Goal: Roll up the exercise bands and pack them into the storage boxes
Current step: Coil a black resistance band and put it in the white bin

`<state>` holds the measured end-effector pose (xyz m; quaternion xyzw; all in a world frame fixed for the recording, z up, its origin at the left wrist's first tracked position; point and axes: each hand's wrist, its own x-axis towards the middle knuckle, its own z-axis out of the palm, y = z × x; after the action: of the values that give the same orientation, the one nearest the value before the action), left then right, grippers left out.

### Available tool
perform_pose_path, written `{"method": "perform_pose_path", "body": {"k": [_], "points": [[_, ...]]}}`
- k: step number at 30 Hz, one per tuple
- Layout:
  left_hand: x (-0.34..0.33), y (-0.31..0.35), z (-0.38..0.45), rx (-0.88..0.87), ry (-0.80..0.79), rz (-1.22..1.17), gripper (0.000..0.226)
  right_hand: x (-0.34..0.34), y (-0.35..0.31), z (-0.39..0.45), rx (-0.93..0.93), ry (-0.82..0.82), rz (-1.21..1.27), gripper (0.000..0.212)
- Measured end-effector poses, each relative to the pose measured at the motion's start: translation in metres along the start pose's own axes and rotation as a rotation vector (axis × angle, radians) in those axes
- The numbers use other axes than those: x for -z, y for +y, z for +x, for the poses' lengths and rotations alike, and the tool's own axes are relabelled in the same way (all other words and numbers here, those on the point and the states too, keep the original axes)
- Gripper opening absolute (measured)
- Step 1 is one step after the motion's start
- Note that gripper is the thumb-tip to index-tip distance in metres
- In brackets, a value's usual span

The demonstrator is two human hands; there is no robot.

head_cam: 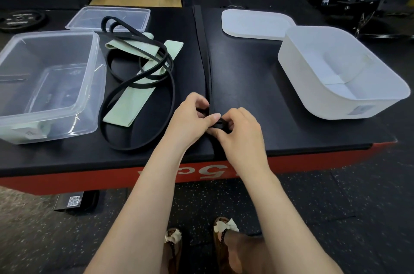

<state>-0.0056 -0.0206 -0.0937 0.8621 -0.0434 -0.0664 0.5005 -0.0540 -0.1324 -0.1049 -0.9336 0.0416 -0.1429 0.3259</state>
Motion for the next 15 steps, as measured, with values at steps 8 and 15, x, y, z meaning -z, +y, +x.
{"method": "perform_pose_path", "body": {"k": [8,15], "points": [[0.002,0.004,-0.006,0.018,-0.013,-0.057,0.039,0.02,0.01,0.012,0.027,-0.148,0.098,0.026],[-0.002,0.003,-0.008,0.004,0.044,-0.018,0.036,0.032,0.013,0.016,0.032,-0.252,0.13,0.039]]}}
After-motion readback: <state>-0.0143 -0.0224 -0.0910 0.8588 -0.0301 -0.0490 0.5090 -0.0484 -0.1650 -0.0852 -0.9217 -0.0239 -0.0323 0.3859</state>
